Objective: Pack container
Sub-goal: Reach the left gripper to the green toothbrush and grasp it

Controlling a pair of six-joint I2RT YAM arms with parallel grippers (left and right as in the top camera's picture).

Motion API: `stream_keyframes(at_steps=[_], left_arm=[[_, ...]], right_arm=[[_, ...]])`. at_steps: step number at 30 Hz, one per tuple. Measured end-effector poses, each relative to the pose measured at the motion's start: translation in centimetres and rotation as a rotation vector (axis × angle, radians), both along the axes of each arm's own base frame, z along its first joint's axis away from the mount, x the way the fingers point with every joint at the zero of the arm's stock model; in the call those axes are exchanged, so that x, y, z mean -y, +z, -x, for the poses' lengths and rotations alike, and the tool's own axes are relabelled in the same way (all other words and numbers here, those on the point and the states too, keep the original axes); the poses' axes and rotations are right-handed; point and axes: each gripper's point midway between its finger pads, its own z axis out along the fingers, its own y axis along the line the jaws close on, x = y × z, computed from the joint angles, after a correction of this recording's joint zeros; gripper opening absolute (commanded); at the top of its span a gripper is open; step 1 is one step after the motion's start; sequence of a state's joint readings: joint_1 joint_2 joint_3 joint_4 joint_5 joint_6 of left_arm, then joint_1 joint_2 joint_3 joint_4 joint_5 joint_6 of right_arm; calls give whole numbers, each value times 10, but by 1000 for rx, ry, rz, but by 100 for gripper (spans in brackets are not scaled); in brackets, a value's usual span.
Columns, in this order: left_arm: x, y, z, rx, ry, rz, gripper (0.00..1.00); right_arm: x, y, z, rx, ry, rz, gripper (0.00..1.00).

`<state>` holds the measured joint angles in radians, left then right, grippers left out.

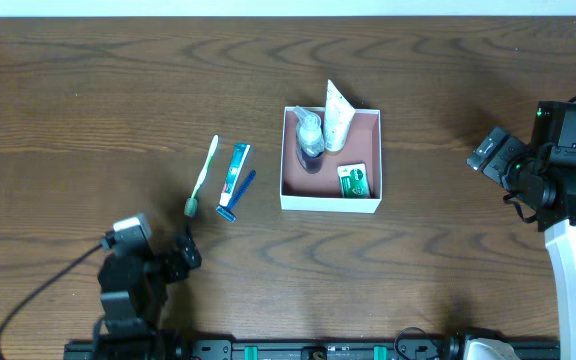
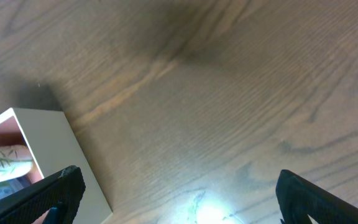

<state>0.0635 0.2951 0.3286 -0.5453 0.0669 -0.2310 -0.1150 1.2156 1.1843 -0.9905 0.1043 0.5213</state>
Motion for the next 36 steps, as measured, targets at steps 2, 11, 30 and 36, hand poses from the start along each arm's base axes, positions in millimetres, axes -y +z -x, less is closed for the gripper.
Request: stream_keyframes(at_steps=[2,11,30,36], left_arm=[[0,15,-8,-59,-3,5,98],[3,30,-82,-453,-120,-22,98],[21,-90,-129,-768,-414,-11,86],[24,-106,-130,-789,-480,-42,70]], right_arm=[[0,0,0,-1,0,0,99],[0,0,0,-2,3,0,99],[0,0,0,-2,4,1,99],[0,0,0,-2,3,1,99]])
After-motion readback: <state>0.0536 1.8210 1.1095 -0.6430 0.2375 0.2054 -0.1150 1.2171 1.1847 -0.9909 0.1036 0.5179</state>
